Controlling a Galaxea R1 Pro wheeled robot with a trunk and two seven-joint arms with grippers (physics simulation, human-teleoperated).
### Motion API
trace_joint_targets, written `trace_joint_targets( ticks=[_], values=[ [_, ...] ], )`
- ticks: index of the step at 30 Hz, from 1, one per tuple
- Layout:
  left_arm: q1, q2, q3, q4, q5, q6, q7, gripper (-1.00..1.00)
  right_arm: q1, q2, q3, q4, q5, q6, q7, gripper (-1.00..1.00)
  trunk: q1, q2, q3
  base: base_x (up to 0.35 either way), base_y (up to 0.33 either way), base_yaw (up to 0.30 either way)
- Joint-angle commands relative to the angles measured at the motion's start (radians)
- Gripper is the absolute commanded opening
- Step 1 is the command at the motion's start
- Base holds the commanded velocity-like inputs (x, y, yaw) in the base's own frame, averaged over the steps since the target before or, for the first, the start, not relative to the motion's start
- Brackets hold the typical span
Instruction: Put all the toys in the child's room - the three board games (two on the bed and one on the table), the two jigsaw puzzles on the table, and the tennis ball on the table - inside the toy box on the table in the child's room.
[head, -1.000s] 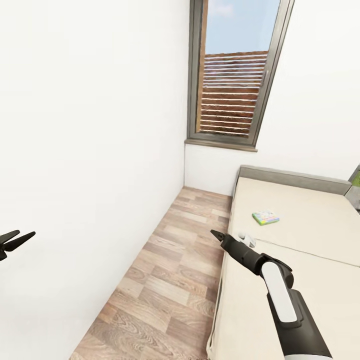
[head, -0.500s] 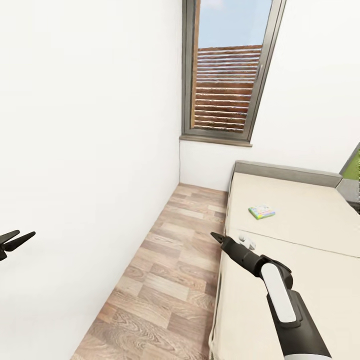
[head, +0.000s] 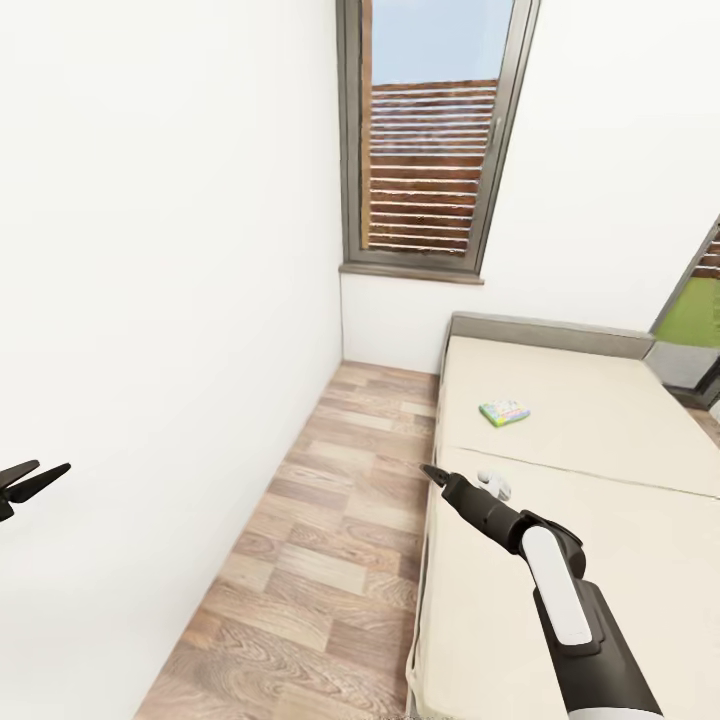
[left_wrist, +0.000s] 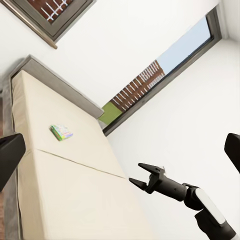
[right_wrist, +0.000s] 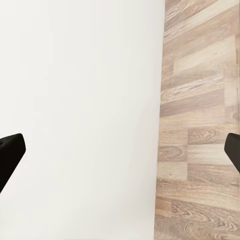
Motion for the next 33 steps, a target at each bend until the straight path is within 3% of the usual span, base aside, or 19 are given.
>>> trace_joint_targets(
  ticks=[1, 8, 18, 33],
  values=[
    [-0.001, 0.0, 0.0, 0.0, -0.001, 0.011, -0.004, 1.0, -0.001, 0.001, -0.003, -0.001, -0.003, 0.006, -0.001, 1.0, 0.001, -0.002, -0.003, 0.0, 0.0, -0.19],
    [-0.001, 0.0, 0.0, 0.0, -0.001, 0.01, -0.004, 1.0, -0.001, 0.003, -0.013, 0.0, -0.004, 0.006, -0.001, 1.0, 0.001, -0.002, -0.01, 0.078, -0.004, -0.208],
    [-0.001, 0.0, 0.0, 0.0, -0.001, 0.01, -0.004, 1.0, -0.001, 0.003, -0.018, 0.0, -0.003, 0.006, -0.001, 1.0, 0.001, -0.002, -0.013, 0.247, 0.037, -0.114],
    [-0.001, 0.0, 0.002, 0.0, -0.001, 0.009, -0.004, 1.0, -0.001, 0.004, -0.036, 0.0, -0.005, 0.006, 0.001, 1.0, 0.001, -0.002, 0.002, 0.035, 0.002, -0.174]
  ],
)
